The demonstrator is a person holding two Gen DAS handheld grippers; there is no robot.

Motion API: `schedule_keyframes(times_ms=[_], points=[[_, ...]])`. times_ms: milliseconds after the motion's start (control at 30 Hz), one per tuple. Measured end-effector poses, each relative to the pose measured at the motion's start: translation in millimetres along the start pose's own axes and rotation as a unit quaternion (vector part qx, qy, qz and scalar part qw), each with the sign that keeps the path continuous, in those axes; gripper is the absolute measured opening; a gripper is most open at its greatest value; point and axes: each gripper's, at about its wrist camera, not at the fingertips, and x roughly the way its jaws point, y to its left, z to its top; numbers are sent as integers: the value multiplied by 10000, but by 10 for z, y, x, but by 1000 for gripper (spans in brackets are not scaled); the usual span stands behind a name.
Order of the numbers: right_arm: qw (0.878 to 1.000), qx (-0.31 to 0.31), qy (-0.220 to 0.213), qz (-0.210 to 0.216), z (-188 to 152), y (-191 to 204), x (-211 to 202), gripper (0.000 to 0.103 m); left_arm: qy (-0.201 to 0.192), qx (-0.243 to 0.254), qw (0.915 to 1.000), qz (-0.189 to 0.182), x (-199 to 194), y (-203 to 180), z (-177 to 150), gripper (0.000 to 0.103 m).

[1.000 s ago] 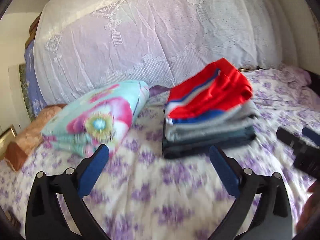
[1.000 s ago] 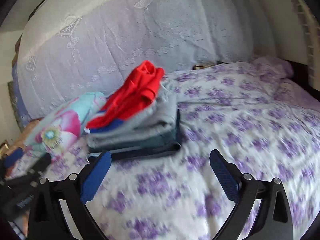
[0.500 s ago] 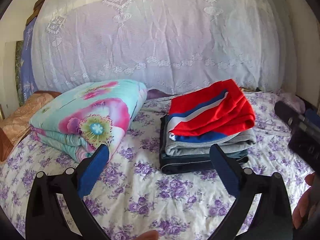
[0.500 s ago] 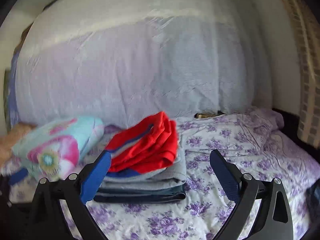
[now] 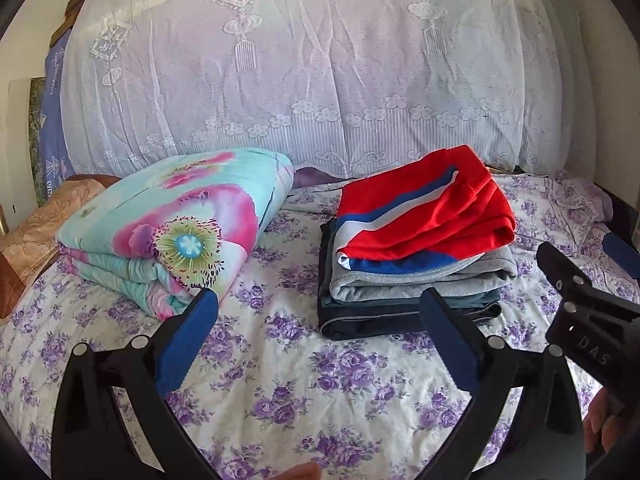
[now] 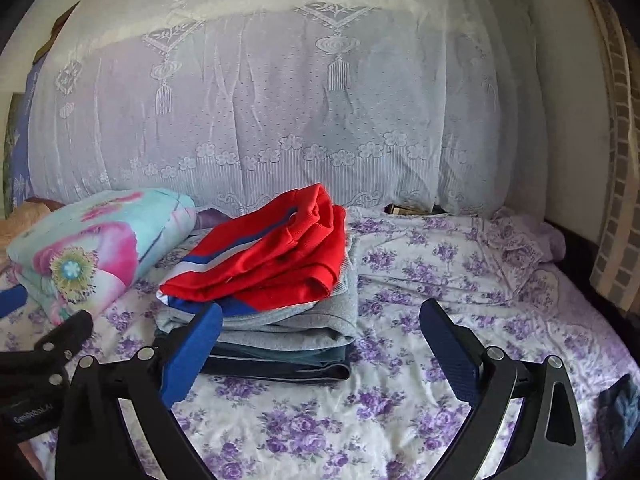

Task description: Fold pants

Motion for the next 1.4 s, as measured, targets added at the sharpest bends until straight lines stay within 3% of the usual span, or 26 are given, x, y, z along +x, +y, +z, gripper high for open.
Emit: schedule_keyframes(times_ms=[367, 1400], points=[[9996, -276, -31, -9, -15, 163, -31, 99, 39, -134, 9998, -106, -23, 28, 22, 98], [9999, -169, -24, -20, 7, 119, -59, 99, 84, -159, 9997, -151, -65, 3, 36, 98]])
